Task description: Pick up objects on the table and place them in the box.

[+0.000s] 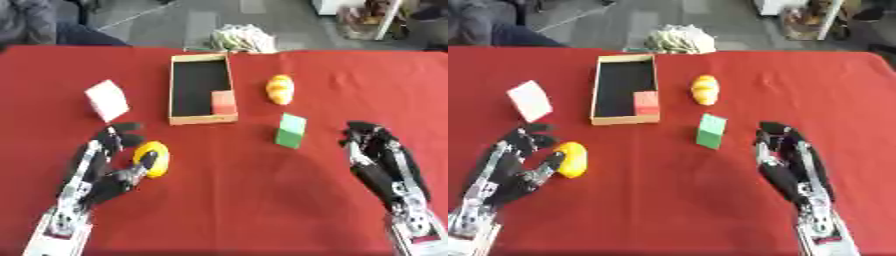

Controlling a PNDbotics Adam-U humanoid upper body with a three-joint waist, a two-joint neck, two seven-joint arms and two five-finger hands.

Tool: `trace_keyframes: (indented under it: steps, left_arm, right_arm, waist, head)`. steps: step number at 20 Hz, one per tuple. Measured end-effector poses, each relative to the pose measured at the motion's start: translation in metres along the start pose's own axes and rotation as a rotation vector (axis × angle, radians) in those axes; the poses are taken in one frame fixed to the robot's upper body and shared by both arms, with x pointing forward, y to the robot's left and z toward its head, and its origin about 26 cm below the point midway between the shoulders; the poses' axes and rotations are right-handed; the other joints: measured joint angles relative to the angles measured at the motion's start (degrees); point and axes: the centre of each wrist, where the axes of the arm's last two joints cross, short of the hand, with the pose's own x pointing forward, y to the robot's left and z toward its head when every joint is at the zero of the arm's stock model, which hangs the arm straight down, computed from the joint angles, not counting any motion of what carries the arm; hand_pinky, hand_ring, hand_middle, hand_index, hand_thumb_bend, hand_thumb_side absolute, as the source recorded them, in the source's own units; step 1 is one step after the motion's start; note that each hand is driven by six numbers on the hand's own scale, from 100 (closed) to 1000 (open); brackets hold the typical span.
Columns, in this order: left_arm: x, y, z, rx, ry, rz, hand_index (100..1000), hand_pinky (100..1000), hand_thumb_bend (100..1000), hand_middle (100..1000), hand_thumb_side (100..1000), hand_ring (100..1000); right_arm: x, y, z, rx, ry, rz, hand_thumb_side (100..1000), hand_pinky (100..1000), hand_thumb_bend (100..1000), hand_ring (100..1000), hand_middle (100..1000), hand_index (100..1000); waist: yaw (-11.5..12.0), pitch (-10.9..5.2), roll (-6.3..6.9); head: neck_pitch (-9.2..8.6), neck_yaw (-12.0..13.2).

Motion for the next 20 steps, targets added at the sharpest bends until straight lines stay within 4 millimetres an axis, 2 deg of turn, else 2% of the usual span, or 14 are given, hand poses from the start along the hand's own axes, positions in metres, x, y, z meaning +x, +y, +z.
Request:
trace_keyframes:
  steps: [8,11,16,20]
  left_arm:
    - [0.003,0.006,-0.003,0.007,0.003,-0.036,768,783,507,725,287,708]
    - [0.013,0.024,-0.012,0.007,0.001,-0.126,776,790,560,732,317,722]
    - [0.036,0.058,-0.035,-0.011,0.018,-0.330,828,814,660,776,367,771]
    - [0.044,0.081,-0.053,-0.052,0.092,-0.499,876,846,699,813,355,808]
  right_arm:
    - [-0.002,0.000,0.001,0.000,0.007,0.001,279,714,100,612,612,736]
    - [-0.002,0.000,0.002,-0.002,0.010,0.002,279,714,100,612,612,736]
    - [-0.004,-0.003,0.005,-0.004,0.021,0.019,280,714,100,613,612,736]
    - [-0.007,-0.006,0.007,-0.006,0.033,0.030,279,714,100,613,612,737]
  waist:
    - [-0.04,-0.02,0.00]
    - [0.02,-0.33,0.32]
    - [0.25,-1.17,1.84]
    - [0.21,-1.29,2.43]
  head:
    - [0.00,-0.19]
    - [0.00,-0.28]
    - [0.00,-1.04]
    - [0.00,-1.48]
